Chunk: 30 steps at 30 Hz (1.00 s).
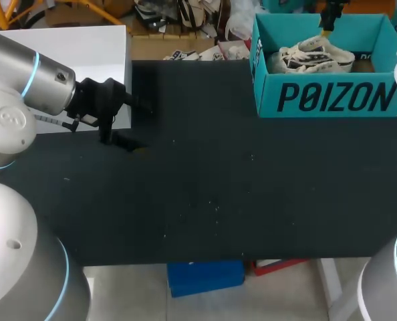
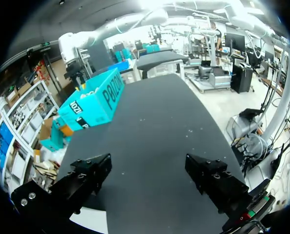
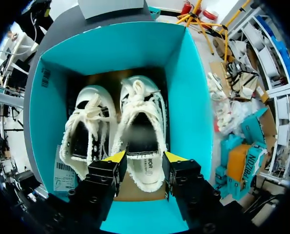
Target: Take the shoe out of the shoebox, open the shoe tongue, remove and reinsert the insole, then place the shoe into the shoebox
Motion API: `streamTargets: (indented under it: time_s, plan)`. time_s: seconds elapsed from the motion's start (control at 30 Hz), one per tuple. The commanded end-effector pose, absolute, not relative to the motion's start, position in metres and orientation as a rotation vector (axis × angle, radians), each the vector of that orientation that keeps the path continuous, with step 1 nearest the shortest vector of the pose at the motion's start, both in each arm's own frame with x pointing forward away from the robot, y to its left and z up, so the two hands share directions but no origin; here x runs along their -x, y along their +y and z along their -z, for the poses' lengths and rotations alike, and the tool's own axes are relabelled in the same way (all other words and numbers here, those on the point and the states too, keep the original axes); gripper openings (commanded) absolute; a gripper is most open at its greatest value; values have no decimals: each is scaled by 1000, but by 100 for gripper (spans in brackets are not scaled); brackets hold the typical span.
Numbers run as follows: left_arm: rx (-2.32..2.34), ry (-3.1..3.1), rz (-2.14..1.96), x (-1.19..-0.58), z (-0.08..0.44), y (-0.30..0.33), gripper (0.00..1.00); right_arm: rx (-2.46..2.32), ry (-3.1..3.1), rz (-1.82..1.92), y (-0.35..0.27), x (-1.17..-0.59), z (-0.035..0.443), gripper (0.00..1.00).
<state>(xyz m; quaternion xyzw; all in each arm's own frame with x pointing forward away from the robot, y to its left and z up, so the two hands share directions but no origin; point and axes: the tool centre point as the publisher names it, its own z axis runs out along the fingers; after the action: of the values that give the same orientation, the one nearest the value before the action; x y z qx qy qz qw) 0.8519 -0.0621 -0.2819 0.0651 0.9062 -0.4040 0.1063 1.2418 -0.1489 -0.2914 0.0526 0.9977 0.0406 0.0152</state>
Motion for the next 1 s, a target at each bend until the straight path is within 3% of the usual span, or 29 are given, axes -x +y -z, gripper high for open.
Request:
streamTargets:
  time_s: [0.03,0.53,0.8,1.0]
  plan:
    - [-190,2671,1184,-851,282,-62,100,-189,3086,-127,-140,-1218,244,46]
    - [-190,2671,1184,-851,282,-62,100,-413,2897,-57,-72,-1098,213,45]
    - [-190,2671,1184,-851,282,-62,100,-509,2770,-72,-56,-1025,209,49]
    - [-190,2671,1184,-851,282,-62,100,-477,2637,-48,-49,-973,210,57]
